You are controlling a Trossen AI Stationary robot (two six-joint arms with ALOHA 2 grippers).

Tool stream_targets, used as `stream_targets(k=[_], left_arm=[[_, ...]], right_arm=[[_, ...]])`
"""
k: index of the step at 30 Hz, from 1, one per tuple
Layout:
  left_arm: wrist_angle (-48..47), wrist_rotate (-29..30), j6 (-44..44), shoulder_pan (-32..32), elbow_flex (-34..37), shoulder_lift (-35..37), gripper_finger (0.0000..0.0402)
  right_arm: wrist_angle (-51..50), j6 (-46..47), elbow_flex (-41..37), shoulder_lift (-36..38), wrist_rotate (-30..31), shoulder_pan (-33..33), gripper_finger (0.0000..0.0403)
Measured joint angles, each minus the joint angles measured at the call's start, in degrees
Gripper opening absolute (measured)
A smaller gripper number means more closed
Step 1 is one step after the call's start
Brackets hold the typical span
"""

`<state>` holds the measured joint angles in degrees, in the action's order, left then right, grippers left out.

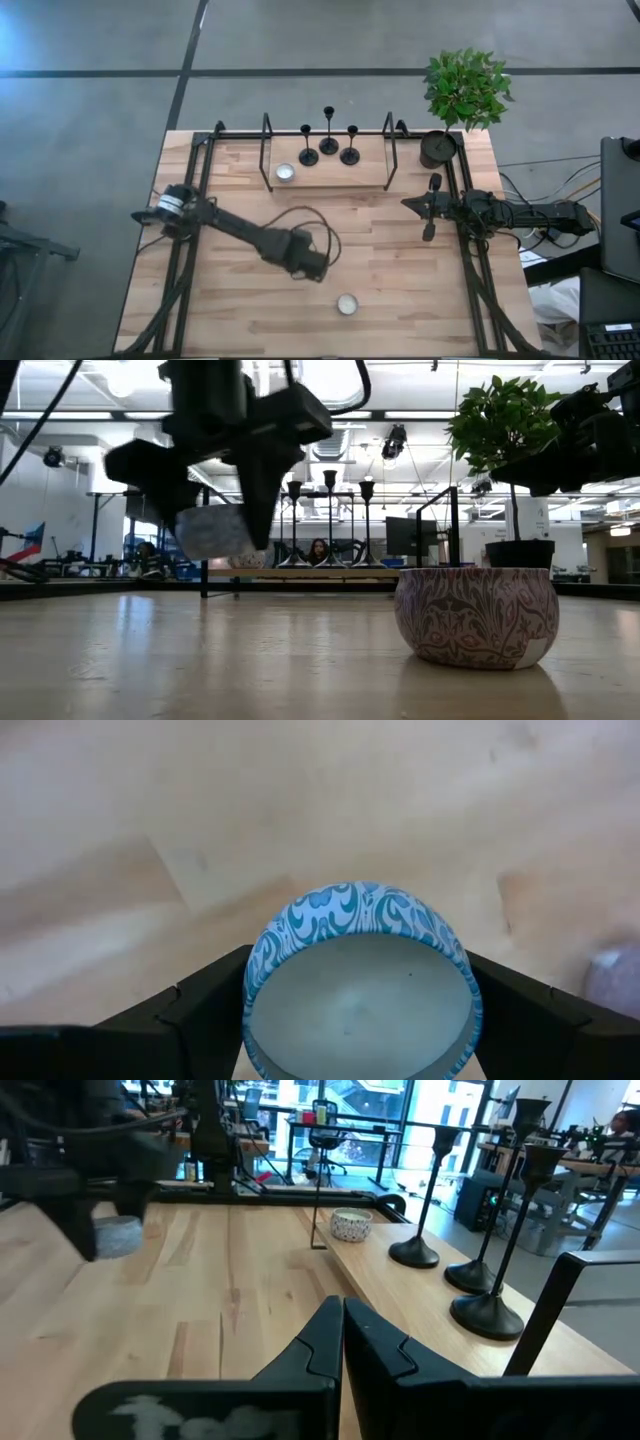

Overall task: Pick & Place candle stick holders
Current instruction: Put the blue scented candle on the shelf

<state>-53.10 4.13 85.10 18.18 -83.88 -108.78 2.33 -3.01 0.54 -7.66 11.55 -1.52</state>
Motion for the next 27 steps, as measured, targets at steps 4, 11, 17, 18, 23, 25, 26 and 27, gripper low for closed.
stream_targets(k=[4, 11, 17, 18, 23, 25, 26, 27], left_arm=[[-1.2, -1.9, -5.6, -4.3, -0.2, 0.5, 0.0310], [-6.9, -4.9, -14.8, -11.0, -3.7, 0.5, 0.0310], [-8.5, -4.6, -21.6, -15.7, -6.4, 0.5, 0.0310], [-8.5, -4.5, -22.4, -16.4, -6.7, 0.5, 0.0310], [-8.4, -4.5, -25.5, -19.3, -7.8, 0.5, 0.0310], [-7.8, -4.5, -26.6, -20.3, -7.9, 0.5, 0.0310], [-7.4, -4.5, -27.2, -20.9, -8.0, 0.5, 0.0310], [-7.3, -4.6, -27.9, -21.5, -8.1, 0.5, 0.0310]], right_arm=[[0.0, 0.0, 0.0, 0.0, 0.0, 0.0, 0.0008], [0.0, 0.0, 0.0, 0.0, 0.0, 0.0, 0.0008], [0.0, 0.0, 0.0, 0.0, 0.0, 0.0, 0.0008], [0.0, 0.0, 0.0, 0.0, 0.0, 0.0, 0.0008], [0.0, 0.0, 0.0, 0.0, 0.0, 0.0, 0.0008], [0.0, 0.0, 0.0, 0.0, 0.0, 0.0, 0.0008], [0.0, 0.0, 0.0, 0.0, 0.0, 0.0, 0.0008], [0.0, 0.0, 0.0, 0.0, 0.0, 0.0, 0.0008]])
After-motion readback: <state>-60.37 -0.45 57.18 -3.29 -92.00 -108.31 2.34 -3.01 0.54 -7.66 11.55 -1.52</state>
